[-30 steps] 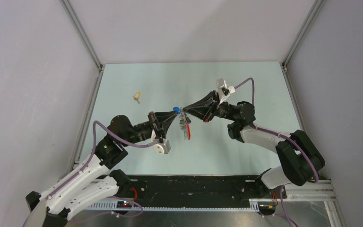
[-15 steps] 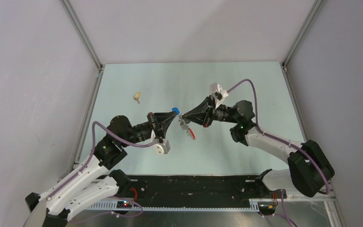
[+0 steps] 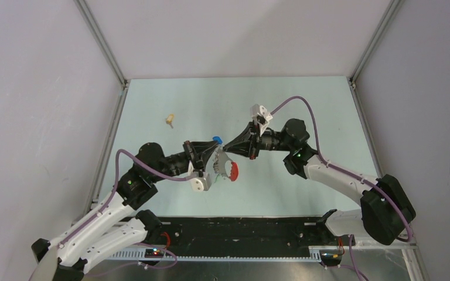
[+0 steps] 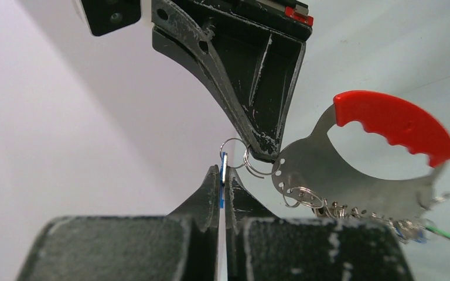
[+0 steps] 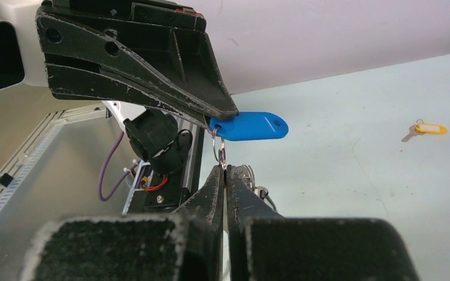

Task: Remove the keys from the keyring

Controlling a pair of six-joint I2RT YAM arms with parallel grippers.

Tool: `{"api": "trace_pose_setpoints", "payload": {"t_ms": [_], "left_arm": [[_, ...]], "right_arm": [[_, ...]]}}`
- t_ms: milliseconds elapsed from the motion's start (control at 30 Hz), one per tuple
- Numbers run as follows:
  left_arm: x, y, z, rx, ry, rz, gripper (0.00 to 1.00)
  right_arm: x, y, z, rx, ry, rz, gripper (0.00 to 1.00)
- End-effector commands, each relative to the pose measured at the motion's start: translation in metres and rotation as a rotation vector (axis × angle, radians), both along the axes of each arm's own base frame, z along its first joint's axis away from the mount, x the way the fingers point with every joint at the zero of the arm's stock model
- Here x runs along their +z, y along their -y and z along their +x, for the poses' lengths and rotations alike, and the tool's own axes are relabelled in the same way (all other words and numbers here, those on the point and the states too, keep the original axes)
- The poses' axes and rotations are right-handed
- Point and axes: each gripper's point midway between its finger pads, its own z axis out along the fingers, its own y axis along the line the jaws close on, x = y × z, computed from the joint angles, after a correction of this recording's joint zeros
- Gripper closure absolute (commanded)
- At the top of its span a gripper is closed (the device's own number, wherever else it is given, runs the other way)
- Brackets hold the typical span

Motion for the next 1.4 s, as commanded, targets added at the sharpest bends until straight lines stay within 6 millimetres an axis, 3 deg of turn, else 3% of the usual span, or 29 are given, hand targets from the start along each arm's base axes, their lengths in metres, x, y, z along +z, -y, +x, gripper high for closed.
{"api": "trace_pose_setpoints", "payload": {"t_ms": [0,67,133,167,233,300,467,800,1000,1367], "left_arm": [[0.046,0.002,-0.007,-0.039,0.108,-0.105,1.00],[0.045,0.003,-0.006,-0.041,0.099,-0.104,1.00],[0.044,0.003,-0.004,-0.033,0.093,-0.105,1.00],[0.044,0.002,-0.003,-0.023,0.085,-0.108,1.00],[0.045,0.001,0.001,-0.001,0.076,-0.112,1.00],[0.044,0.000,0.005,0.019,0.069,-0.113,1.00],[0.042,-0.001,0.009,0.042,0.058,-0.111,1.00],[0.039,-0.003,0.017,0.107,-0.009,-0.112,1.00],[0.032,-0.005,0.013,0.185,-0.110,-0.086,1.00],[0.030,-0.005,0.000,0.188,-0.198,-0.096,1.00]], "right_arm": [[0.001,-0.008,-0.005,0.027,0.029,-0.043,1.00],[0.002,-0.009,-0.004,0.020,0.053,-0.044,0.97],[0.002,-0.009,-0.001,0.000,0.076,-0.049,0.84],[0.004,-0.007,0.000,-0.016,0.103,-0.050,0.72],[0.001,-0.003,0.007,-0.071,0.124,-0.072,0.61],[0.000,0.006,0.014,-0.123,0.142,-0.089,0.57],[0.001,0.028,0.026,-0.252,0.185,-0.090,0.55],[0.012,0.047,0.008,-0.307,0.273,-0.044,0.56],[0.028,0.035,-0.002,-0.280,0.319,0.028,0.58],[0.037,0.007,-0.004,-0.267,0.338,0.077,0.61]]}}
